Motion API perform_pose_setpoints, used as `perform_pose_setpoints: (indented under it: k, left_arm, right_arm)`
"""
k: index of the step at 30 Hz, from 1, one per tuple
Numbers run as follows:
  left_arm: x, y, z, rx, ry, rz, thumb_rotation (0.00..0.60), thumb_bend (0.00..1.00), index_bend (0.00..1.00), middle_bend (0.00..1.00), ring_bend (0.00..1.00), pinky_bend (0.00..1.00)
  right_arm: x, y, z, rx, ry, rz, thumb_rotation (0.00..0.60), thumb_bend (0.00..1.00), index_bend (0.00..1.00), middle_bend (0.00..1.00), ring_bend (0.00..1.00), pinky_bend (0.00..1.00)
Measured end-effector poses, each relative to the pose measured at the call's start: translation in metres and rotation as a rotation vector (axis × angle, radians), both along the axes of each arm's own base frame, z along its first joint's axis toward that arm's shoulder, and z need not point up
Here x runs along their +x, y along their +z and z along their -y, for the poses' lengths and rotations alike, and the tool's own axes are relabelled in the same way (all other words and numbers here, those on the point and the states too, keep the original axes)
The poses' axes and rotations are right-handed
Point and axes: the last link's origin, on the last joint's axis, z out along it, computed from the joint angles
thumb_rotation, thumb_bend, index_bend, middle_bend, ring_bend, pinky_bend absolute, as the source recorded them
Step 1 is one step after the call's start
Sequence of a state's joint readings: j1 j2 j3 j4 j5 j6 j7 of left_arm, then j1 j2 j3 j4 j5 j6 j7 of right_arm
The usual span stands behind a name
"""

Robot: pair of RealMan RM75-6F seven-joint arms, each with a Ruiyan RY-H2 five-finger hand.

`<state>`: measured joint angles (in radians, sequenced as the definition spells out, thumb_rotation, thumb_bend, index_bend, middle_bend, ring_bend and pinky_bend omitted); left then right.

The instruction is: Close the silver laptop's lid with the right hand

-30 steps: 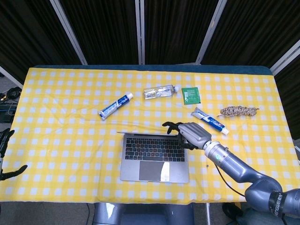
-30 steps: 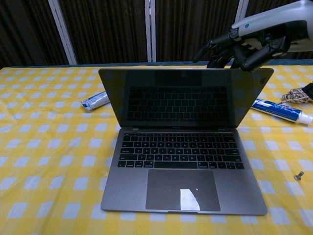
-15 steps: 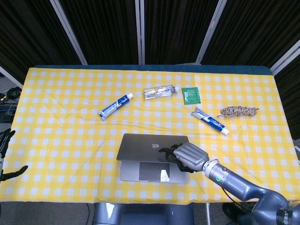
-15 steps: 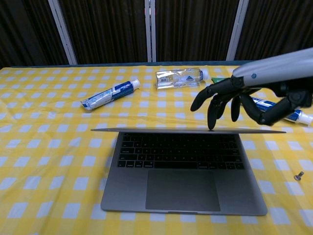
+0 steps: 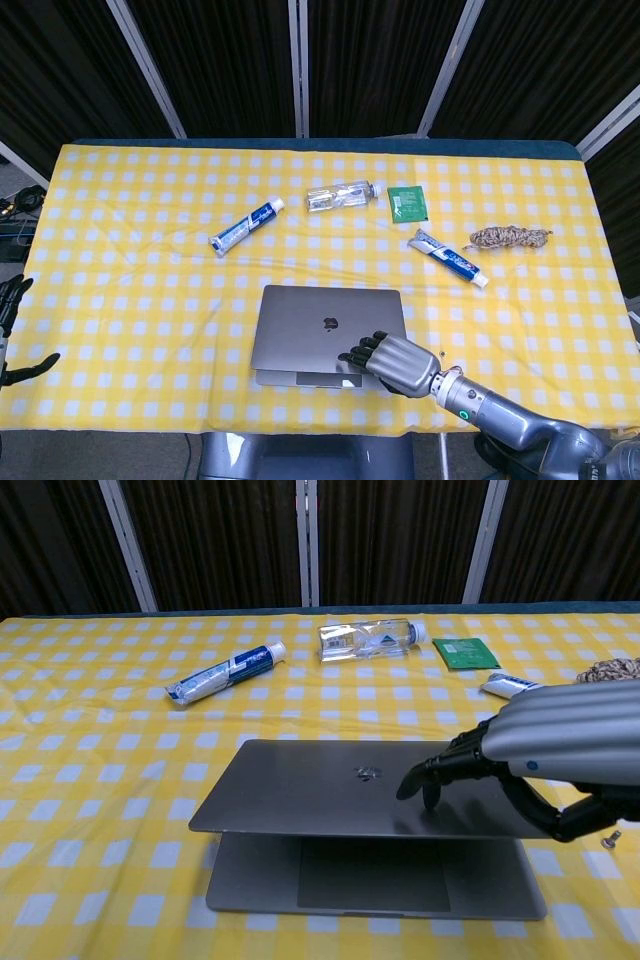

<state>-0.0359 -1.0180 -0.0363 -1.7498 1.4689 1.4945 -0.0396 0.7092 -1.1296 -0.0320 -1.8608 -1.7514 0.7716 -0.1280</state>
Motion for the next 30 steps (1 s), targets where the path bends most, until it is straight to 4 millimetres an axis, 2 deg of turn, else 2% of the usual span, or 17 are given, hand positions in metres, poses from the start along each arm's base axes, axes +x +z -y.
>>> perform_pose_setpoints:
  k: [7,12,16,19,21,22,24,26,28,30]
  left_arm:
    - [0.000,-0.002,0.000,-0.005,0.000,-0.004,0.600,0.00,0.00,0.00,0.00,0.00]
    - [0.000,-0.003,0.000,-0.010,0.001,-0.007,0.600,0.00,0.00,0.00,0.00,0.00]
    - [-0.001,-0.004,-0.001,-0.011,0.004,-0.005,0.600,0.00,0.00,0.00,0.00,0.00]
    - [0.000,-0.003,-0.001,-0.007,0.002,-0.001,0.600,0.00,0.00,0.00,0.00,0.00]
    - [0.000,-0.002,0.000,-0.005,0.000,0.001,0.600,0.00,0.00,0.00,0.00,0.00]
    - [0.000,-0.001,0.000,-0.005,-0.001,0.003,0.600,0.00,0.00,0.00,0.00,0.00]
    - [0.000,-0.001,0.000,-0.003,-0.003,0.005,0.600,0.00,0.00,0.00,0.00,0.00]
    - [0.001,0.000,0.001,-0.001,-0.009,0.007,0.600,0.00,0.00,0.00,0.00,0.00]
    - [0.002,0.000,0.002,0.001,-0.016,0.006,0.600,0.00,0.00,0.00,0.00,0.00]
    - [0.002,0.000,0.002,0.001,-0.022,0.006,0.600,0.00,0.00,0.00,0.00,0.00]
  right_arm:
    - [-0.022,-0.017,-0.004,-0.025,0.126,-0.082,0.600,1.00,0.16,0.22,0.21,0.31]
    - [-0.035,-0.025,-0.008,-0.021,0.136,-0.099,0.600,1.00,0.16,0.22,0.21,0.26]
    - [-0.035,-0.019,-0.007,-0.048,0.134,-0.064,0.600,1.00,0.15,0.21,0.20,0.24]
    - [-0.034,-0.007,-0.004,-0.100,0.126,-0.008,0.600,1.00,0.13,0.19,0.19,0.19]
    - [-0.035,0.007,-0.001,-0.154,0.115,0.041,0.600,0.89,0.11,0.16,0.16,0.15]
    - [-0.035,0.014,0.000,-0.180,0.109,0.062,0.600,0.76,0.10,0.14,0.13,0.12]
    - [-0.039,0.031,0.003,-0.248,0.086,0.113,0.600,0.33,0.05,0.06,0.06,0.04]
    - [-0.044,0.048,0.005,-0.315,0.050,0.157,0.600,0.10,0.01,0.02,0.01,0.00]
    - [-0.055,0.068,0.005,-0.399,-0.014,0.203,0.600,0.01,0.00,0.00,0.00,0.00]
    - [-0.069,0.086,0.002,-0.479,-0.094,0.237,0.600,0.00,0.00,0.00,0.00,0.00]
